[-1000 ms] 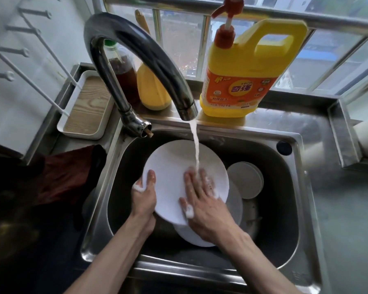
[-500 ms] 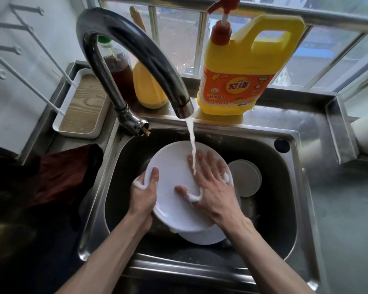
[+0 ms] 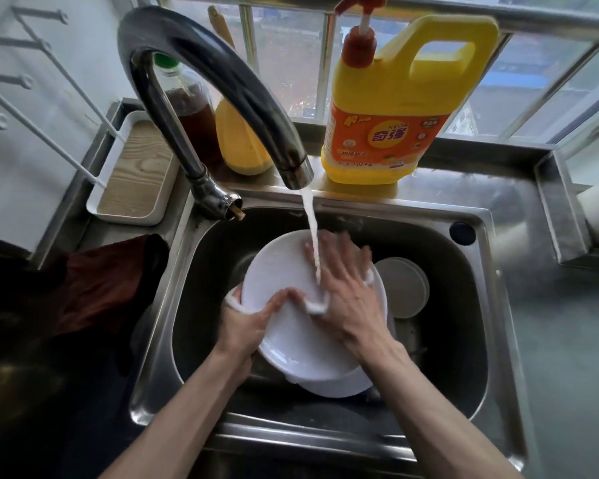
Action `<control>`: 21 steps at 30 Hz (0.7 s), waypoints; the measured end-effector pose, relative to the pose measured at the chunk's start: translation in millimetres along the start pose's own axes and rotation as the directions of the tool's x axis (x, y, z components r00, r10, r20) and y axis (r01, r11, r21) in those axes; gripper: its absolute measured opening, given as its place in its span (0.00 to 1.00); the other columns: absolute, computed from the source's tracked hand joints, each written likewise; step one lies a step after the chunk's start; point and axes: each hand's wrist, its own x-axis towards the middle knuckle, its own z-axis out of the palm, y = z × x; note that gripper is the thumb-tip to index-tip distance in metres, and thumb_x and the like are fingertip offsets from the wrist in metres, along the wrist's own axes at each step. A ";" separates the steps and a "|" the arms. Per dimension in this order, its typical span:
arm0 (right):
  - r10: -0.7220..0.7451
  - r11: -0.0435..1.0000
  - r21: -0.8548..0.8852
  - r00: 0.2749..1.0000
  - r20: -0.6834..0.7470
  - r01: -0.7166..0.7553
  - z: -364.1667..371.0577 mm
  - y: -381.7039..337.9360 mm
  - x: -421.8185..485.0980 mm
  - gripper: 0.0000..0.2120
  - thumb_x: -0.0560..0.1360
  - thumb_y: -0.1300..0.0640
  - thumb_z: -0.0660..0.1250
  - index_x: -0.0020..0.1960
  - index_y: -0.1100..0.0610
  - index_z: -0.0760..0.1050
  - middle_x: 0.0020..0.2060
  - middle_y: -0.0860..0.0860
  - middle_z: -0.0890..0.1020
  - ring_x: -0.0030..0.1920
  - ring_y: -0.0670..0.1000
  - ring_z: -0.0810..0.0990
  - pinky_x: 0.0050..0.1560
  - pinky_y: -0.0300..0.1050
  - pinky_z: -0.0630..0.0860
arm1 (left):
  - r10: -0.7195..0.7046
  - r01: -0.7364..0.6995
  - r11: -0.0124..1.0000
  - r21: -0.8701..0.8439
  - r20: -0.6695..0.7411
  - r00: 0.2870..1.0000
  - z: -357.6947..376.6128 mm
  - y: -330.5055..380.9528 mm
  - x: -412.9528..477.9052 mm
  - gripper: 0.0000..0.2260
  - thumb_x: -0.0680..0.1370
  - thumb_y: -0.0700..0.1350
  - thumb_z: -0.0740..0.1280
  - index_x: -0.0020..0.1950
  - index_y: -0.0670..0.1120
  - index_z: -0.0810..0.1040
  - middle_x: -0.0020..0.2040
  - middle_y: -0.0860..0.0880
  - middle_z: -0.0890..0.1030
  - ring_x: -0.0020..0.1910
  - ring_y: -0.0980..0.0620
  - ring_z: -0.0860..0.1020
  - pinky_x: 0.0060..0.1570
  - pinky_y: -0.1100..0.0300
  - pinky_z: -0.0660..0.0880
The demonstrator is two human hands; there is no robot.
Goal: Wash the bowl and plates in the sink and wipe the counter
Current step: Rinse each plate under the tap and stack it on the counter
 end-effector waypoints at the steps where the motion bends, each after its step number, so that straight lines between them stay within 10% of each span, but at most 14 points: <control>1: 0.083 0.996 -0.014 0.995 -0.063 -0.084 -5.0 5.8 -0.1 0.42 0.78 0.23 0.51 0.83 0.39 0.38 0.83 0.46 0.37 0.82 0.53 0.31 0.81 0.64 0.35 | 0.002 -0.002 1.000 0.011 -0.013 1.000 -4.2 -0.8 1.5 0.20 0.69 0.42 0.81 0.58 0.46 0.80 0.52 0.45 0.86 0.49 0.46 0.86 0.47 0.47 0.85; 5: 0.418 0.859 0.329 0.909 -0.004 -0.393 -18.6 18.3 -13.4 0.53 0.71 0.27 0.69 0.85 0.45 0.46 0.79 0.55 0.67 0.75 0.60 0.71 0.73 0.64 0.69 | 0.029 -0.030 0.999 -0.028 -0.048 0.998 -15.5 -2.8 7.1 0.27 0.65 0.43 0.82 0.62 0.42 0.80 0.53 0.44 0.87 0.49 0.44 0.86 0.44 0.50 0.85; 8: 0.503 0.627 0.676 0.864 0.029 -0.388 -16.8 17.7 -19.8 0.28 0.73 0.43 0.78 0.69 0.47 0.73 0.54 0.49 0.85 0.53 0.52 0.85 0.47 0.48 0.84 | 0.084 -0.084 0.996 0.008 -0.047 0.995 -12.1 -4.0 7.8 0.25 0.66 0.43 0.82 0.62 0.44 0.80 0.52 0.46 0.86 0.50 0.47 0.86 0.40 0.57 0.83; 11: 0.565 0.437 0.822 0.822 0.064 -0.364 -11.2 18.9 -22.0 0.12 0.78 0.47 0.74 0.58 0.49 0.78 0.49 0.50 0.85 0.47 0.51 0.87 0.43 0.49 0.86 | 0.297 -0.282 0.931 0.233 -0.028 0.955 -7.3 -1.9 10.7 0.30 0.67 0.46 0.82 0.67 0.49 0.75 0.59 0.53 0.81 0.56 0.55 0.81 0.47 0.61 0.83; 13: 0.587 0.394 0.853 0.808 0.053 -0.343 -9.2 17.4 -24.1 0.10 0.79 0.47 0.73 0.56 0.50 0.78 0.49 0.51 0.85 0.46 0.52 0.87 0.43 0.54 0.86 | 0.444 -0.393 0.767 0.507 0.022 0.896 -3.8 -1.9 13.3 0.36 0.72 0.52 0.79 0.76 0.47 0.69 0.69 0.49 0.75 0.63 0.56 0.77 0.57 0.58 0.81; 17: 0.595 0.387 0.869 0.804 0.021 -0.309 -8.4 15.0 -27.2 0.08 0.80 0.46 0.71 0.55 0.48 0.77 0.48 0.51 0.84 0.45 0.51 0.87 0.42 0.55 0.86 | 0.469 -0.433 -0.029 0.901 0.394 0.790 11.1 -3.2 8.9 0.35 0.84 0.62 0.53 0.85 0.46 0.46 0.84 0.42 0.47 0.83 0.43 0.43 0.79 0.38 0.41; 21: 0.591 0.425 0.833 0.806 0.041 -0.353 -3.8 6.7 -26.2 0.06 0.80 0.42 0.67 0.53 0.44 0.77 0.46 0.50 0.86 0.46 0.52 0.87 0.46 0.60 0.85 | 0.201 -0.642 0.019 0.766 0.626 0.753 38.6 -3.5 0.2 0.31 0.84 0.66 0.43 0.83 0.58 0.37 0.83 0.52 0.34 0.81 0.49 0.31 0.79 0.46 0.33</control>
